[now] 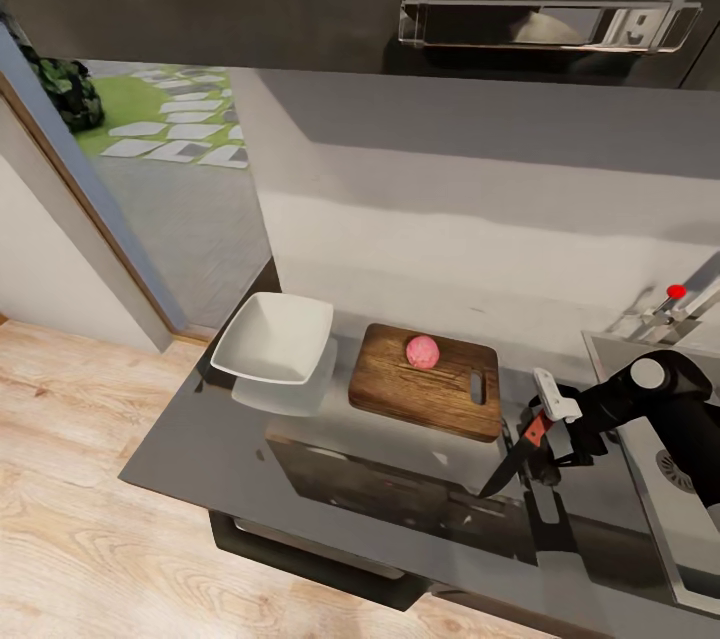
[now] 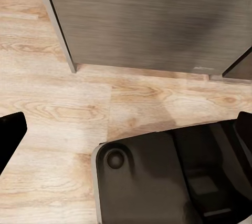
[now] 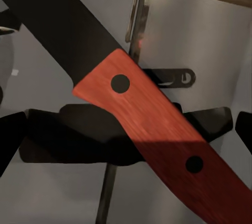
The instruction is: In the kitchen, take the Vidalia onion out of the sink, dice it on the chopping board with the paring knife, put the diced onion into the bowl on the countertop, then place both the paring knife and the chopping board into the sink.
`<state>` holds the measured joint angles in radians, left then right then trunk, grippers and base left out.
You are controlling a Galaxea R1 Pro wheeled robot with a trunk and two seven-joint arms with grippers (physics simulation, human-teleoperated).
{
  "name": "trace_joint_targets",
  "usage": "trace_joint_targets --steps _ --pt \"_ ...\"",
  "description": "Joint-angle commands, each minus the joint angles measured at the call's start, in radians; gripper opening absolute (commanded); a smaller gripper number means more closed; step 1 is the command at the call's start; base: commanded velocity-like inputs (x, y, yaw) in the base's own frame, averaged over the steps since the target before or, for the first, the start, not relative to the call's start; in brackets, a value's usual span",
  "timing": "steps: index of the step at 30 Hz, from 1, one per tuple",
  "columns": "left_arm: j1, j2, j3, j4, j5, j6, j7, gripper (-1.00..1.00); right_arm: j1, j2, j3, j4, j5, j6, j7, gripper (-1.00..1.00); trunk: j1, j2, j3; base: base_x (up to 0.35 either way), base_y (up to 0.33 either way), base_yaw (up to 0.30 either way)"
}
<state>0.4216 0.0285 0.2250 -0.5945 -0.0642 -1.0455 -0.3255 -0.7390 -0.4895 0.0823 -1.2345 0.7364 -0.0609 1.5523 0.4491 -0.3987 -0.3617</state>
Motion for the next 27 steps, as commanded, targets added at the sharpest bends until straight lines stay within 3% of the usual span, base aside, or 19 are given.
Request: trace_joint_targets --steps 1,27 --pt "0.000 -0.001 0.005 -0.002 -0.006 -0.002 -0.003 1.00 0.000 -0.001 0.002 0.036 0.015 -0.024 -0.001 1.00 0.001 -0.001 -0.002 0.000 0.000 0.000" --pt "0.000 0.001 0.004 -0.002 -0.006 -0.002 -0.003 1.00 0.000 -0.001 0.002 0.038 0.019 -0.030 0.000 1.00 0.001 -0.001 -0.002 0.000 0.000 0.000"
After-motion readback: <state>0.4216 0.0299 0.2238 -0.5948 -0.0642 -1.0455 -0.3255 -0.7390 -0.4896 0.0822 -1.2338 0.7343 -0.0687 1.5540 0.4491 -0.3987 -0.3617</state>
